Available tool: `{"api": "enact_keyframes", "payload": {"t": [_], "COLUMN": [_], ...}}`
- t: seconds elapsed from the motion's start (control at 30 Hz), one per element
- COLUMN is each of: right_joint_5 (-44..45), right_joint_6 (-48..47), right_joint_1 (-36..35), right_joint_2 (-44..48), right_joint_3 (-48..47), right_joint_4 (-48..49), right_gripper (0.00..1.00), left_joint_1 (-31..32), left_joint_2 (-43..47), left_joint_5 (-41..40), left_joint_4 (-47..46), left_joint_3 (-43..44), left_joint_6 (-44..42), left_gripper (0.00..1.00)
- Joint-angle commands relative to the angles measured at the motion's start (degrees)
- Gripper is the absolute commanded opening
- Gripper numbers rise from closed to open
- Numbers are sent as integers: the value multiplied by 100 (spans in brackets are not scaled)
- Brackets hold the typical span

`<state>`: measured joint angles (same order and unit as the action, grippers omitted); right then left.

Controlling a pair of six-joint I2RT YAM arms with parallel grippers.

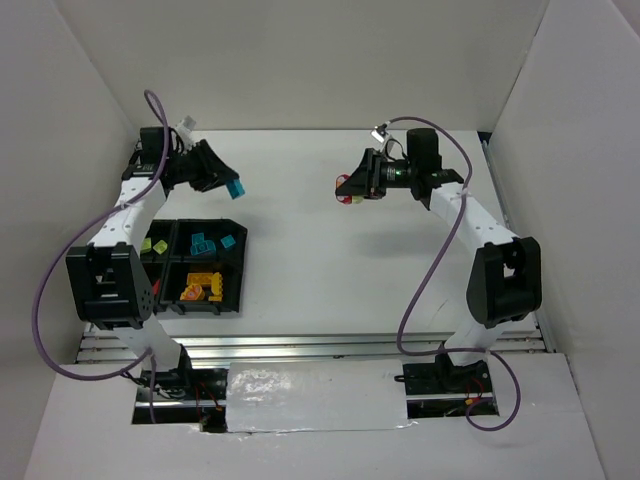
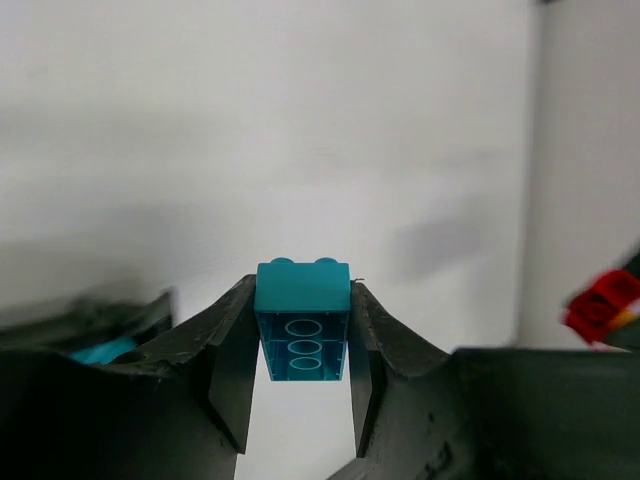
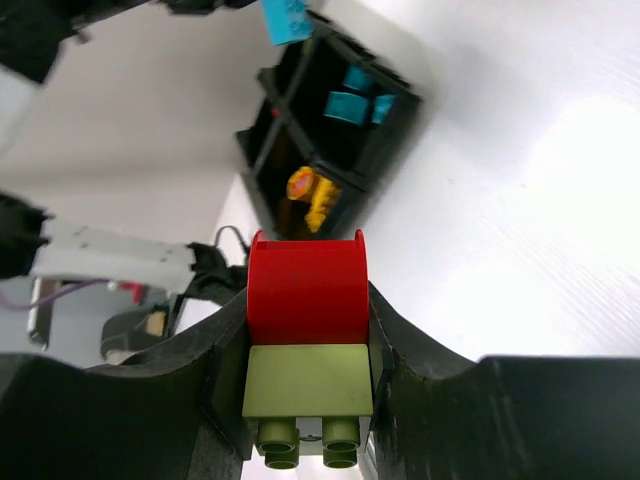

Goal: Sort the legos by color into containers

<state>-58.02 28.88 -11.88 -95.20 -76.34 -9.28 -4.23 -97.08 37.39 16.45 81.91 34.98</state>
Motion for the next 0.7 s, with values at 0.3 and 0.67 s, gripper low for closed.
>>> {"api": "enact_keyframes", "payload": {"t": [0.3,0.67], "right_joint_5": [2647,2304], "right_joint_6": [-647,-551], "right_joint_1": [-244,-262], "right_joint_2": [203,238], "right_joint_3": [-1120,-919], "right_joint_4": [-2333,-2166], "right_gripper": [0,0], "left_joint_1": [-166,-166], "left_joint_2": [839,734], "left_joint_5": [-4125,-4187], "left_joint_4": [2574,2574], "left_joint_3": [-878,-790], "left_joint_6": [193,325], "left_gripper": [0,70]}}
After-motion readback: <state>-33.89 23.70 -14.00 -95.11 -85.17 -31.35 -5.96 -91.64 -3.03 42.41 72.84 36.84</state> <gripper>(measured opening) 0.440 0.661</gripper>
